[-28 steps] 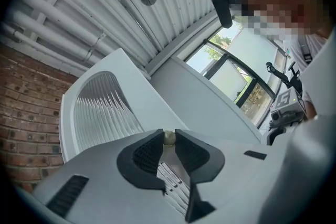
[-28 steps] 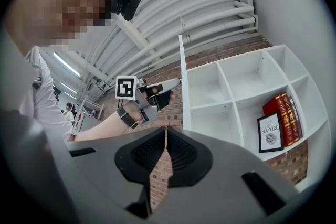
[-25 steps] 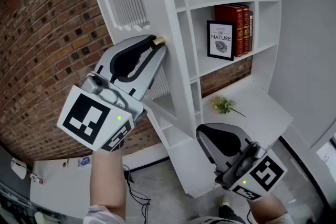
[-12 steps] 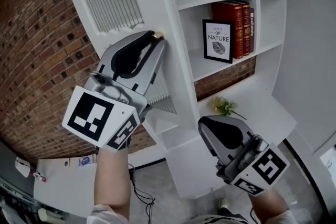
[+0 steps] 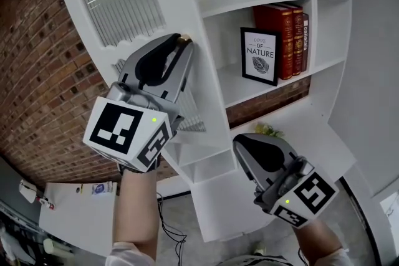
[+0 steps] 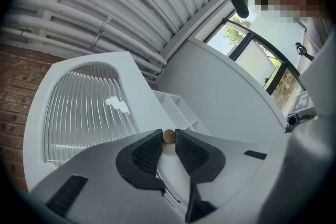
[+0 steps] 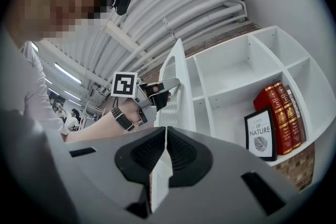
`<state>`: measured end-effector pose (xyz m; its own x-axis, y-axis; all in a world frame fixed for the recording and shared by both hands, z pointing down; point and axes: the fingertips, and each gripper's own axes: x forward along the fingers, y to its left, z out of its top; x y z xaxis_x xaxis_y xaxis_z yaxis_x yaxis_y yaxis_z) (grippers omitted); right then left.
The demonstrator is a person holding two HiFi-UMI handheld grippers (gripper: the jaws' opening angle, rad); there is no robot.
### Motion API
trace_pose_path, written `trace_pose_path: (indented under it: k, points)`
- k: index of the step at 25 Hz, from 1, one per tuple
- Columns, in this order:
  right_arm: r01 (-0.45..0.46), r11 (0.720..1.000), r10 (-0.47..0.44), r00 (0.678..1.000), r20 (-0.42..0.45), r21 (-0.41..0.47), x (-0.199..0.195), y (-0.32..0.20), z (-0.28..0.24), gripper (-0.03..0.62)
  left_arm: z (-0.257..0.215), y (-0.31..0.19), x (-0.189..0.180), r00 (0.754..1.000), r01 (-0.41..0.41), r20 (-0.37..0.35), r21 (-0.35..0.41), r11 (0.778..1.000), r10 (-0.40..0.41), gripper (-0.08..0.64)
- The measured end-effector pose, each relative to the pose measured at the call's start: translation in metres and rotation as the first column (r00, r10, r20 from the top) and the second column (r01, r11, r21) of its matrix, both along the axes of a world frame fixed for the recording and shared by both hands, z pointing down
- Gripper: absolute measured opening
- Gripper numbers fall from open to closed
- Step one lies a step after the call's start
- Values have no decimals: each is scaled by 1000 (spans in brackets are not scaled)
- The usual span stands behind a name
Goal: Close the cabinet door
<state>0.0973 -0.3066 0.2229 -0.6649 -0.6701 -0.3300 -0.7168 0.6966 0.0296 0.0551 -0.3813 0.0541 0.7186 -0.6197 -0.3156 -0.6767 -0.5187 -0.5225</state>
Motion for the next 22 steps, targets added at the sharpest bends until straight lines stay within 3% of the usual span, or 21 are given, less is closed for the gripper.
trace_pose_path:
  k: [22]
  points:
    - [102,995,-102,995,-7,-4,34,-66,5,20,0,-79,20,985,162,-49,-16,987,-163,89]
